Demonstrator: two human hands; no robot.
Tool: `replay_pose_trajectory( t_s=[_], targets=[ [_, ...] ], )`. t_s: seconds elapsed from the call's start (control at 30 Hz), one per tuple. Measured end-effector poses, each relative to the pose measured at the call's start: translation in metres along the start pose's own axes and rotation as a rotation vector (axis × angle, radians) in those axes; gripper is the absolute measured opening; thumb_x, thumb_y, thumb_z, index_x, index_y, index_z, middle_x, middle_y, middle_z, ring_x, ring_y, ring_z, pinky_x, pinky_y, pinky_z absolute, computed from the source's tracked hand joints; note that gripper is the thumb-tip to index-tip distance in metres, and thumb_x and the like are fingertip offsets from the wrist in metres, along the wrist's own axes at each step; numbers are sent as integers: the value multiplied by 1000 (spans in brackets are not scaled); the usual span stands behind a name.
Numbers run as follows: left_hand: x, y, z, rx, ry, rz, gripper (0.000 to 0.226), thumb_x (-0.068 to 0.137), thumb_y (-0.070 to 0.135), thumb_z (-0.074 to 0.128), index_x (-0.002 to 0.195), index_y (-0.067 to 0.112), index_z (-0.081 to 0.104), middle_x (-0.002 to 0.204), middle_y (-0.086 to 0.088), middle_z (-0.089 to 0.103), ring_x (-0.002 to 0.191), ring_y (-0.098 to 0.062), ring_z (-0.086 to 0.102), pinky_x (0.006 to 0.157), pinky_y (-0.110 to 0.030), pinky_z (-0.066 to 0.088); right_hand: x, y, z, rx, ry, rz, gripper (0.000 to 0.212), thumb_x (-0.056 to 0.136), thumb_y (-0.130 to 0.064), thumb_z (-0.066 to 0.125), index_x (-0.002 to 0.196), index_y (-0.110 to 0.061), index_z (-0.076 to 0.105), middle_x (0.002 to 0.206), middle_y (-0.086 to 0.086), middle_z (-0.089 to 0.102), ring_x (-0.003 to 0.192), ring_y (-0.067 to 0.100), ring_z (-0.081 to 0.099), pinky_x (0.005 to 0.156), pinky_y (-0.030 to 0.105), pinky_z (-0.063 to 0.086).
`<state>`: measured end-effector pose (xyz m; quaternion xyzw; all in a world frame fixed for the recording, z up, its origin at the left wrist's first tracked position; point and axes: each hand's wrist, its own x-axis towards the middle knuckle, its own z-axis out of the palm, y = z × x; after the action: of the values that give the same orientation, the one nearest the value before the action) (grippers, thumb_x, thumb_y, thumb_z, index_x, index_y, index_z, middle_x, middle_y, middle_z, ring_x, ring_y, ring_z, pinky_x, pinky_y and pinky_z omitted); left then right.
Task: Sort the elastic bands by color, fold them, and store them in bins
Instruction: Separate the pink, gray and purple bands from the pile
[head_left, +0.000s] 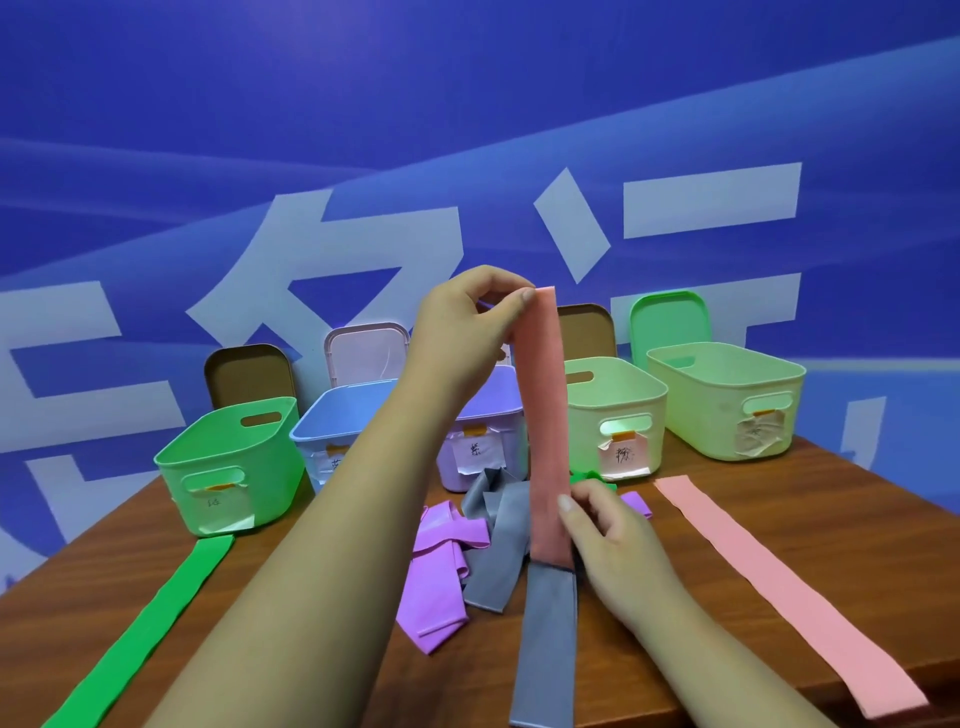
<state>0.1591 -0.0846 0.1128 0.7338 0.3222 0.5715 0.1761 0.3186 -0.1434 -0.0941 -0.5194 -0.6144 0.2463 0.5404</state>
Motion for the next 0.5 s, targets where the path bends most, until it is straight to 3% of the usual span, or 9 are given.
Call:
replay_pose_trajectory(
  t_s=[0.1, 0.2, 0.33, 0.4, 0.5],
  targets=[
    [1, -1, 0, -1, -4, -23, 8, 98, 21, 71, 95, 23, 79, 78, 9, 72, 63, -9, 65, 60, -37, 60, -2, -4, 1, -6, -1, -8, 21, 107, -34, 55, 88, -30, 64, 78, -6, 63, 75, 5, 57, 70, 31, 46],
    [7, -3, 0, -7, 2, -61, 8, 97, 22, 71, 94, 23, 79, 80, 6, 71, 62, -10, 63, 57, -32, 55, -2, -6, -1, 38, 30, 21, 26, 106, -31, 56, 82, -23, 59, 73, -3, 53, 71, 11, 49, 68, 37, 41],
    [18, -4, 2, -32, 7, -120, 9, 97, 23, 70, 96, 21, 79, 81, 6, 72, 61, -9, 61, 54, -26, 51, 1, -12, -10, 178, 64, 143, 33, 99, -50, 55, 91, -18, 61, 76, 15, 52, 71, 39, 51, 63, 50, 49],
    [25, -5, 6, -32, -1, -147, 10, 97, 25, 70, 95, 22, 80, 80, 7, 72, 60, -10, 61, 53, -27, 50, -2, -15, -21, 140, 70, 145, 27, 105, -44, 53, 91, -23, 62, 72, 8, 57, 65, 31, 55, 54, 35, 48],
    [34, -11, 19, -49, -11, -187, 10, 96, 25, 71, 94, 22, 80, 82, 3, 73, 59, -12, 59, 53, -29, 48, -10, -21, -43, 25, 105, 92, 25, 109, -34, 49, 91, -25, 64, 76, 6, 64, 68, 18, 62, 60, 22, 47]
  ],
)
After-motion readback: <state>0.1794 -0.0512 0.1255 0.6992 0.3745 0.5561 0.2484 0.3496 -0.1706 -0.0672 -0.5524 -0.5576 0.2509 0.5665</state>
